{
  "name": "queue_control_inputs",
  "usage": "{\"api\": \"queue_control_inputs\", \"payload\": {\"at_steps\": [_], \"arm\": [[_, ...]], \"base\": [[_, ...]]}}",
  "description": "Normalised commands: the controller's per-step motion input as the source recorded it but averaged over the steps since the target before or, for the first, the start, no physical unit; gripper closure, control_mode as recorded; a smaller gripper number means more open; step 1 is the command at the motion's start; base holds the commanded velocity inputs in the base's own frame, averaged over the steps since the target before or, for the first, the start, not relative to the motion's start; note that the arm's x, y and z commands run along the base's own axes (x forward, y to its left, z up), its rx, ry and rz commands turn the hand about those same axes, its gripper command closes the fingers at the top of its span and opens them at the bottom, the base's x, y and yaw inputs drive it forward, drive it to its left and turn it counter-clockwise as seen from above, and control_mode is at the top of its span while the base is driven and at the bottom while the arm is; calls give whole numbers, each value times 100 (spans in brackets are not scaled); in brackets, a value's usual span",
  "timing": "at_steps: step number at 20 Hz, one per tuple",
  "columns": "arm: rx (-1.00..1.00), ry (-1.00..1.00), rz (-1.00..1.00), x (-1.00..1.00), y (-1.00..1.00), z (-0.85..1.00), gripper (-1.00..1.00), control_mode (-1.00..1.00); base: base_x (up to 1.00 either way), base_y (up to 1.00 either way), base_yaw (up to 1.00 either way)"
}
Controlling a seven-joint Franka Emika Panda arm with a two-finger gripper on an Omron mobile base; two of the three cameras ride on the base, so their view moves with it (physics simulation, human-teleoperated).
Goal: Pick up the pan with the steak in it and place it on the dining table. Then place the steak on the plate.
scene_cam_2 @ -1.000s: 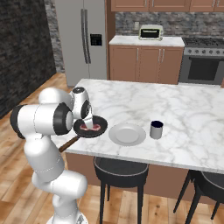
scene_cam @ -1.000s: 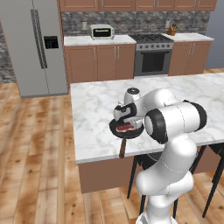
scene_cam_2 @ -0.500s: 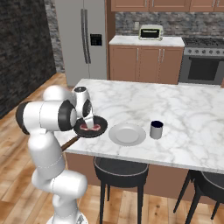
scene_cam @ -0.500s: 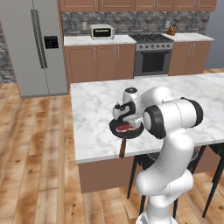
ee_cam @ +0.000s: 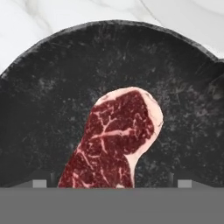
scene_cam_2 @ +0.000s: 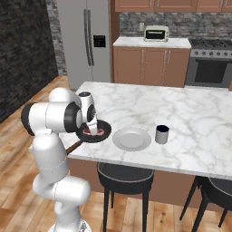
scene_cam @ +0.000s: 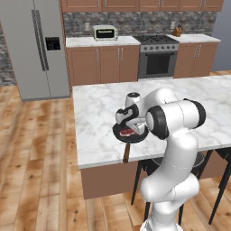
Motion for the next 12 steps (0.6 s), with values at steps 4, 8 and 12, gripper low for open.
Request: {"api": "queue_control_inputs", "payload": {"at_steps": [4, 8, 12], "arm": [[0, 6, 0, 5, 0, -15, -100, -100], [0, 6, 0, 12, 0, -17, -100, -100], [0, 5, -3, 28, 0, -13, -100, -100]], "base": [[0, 0, 0], [0, 0, 0], [0, 0, 0]]}}
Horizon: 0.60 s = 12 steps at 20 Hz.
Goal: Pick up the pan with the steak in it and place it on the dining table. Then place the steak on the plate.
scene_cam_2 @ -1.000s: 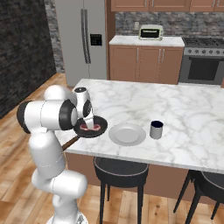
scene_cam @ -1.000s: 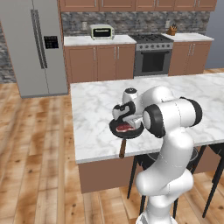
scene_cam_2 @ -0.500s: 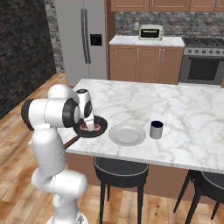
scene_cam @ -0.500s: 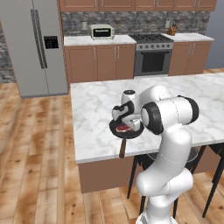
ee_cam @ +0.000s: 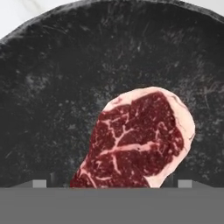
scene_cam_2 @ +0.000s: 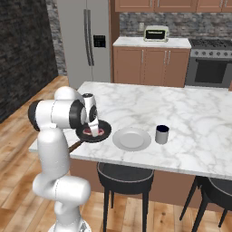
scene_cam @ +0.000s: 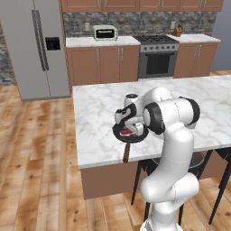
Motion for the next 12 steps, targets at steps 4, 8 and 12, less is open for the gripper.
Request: {"api": "queue_control_inputs", "payload": {"at_steps": [4, 8, 12], "arm": [[0, 5, -3, 28, 0, -19, -100, -100], [0, 7, -2, 8, 0, -29, -100, -100], [-1, 8, -3, 0, 0, -33, -100, -100]], "base": [[0, 0, 0], [0, 0, 0], [0, 0, 0]]}}
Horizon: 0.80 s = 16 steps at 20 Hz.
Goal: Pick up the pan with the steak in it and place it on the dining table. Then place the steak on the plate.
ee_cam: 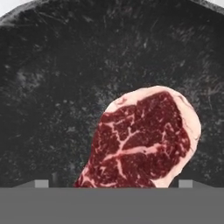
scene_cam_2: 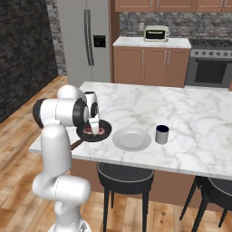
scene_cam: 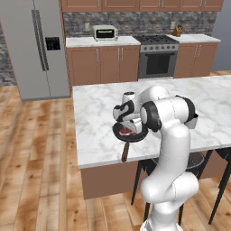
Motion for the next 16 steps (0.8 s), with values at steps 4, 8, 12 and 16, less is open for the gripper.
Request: {"api": "queue_control_inputs", "payload": {"at_steps": [4, 8, 12, 16], "arm": [[-1, 8, -3, -5, -1, -42, -100, -100], [0, 1, -4, -19, -7, -44, -100, -100], [0, -1, -6, -35, -10, -42, 100, -100], [0, -1, -2, -11, -3, -14, 100, -100]], "base": [[0, 0, 0], [0, 0, 0], [0, 0, 0], [0, 0, 0]]}}
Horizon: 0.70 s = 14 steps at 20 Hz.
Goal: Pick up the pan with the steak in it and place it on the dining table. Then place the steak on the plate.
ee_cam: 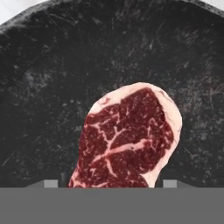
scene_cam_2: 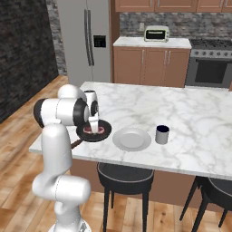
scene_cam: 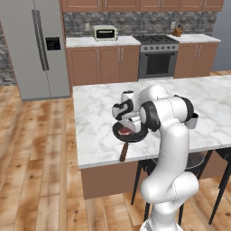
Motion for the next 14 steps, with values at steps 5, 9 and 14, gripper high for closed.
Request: {"api": "queue_control_inputs", "payload": {"at_steps": [5, 9, 14], "arm": [[1, -3, 0, -1, -2, 5, 100, -100], [5, -8, -1, -1, -15, 33, 100, -100], [2, -4, -2, -5, -43, 31, 100, -100]], "base": [[0, 0, 0], [0, 0, 0], [0, 0, 0]]}}
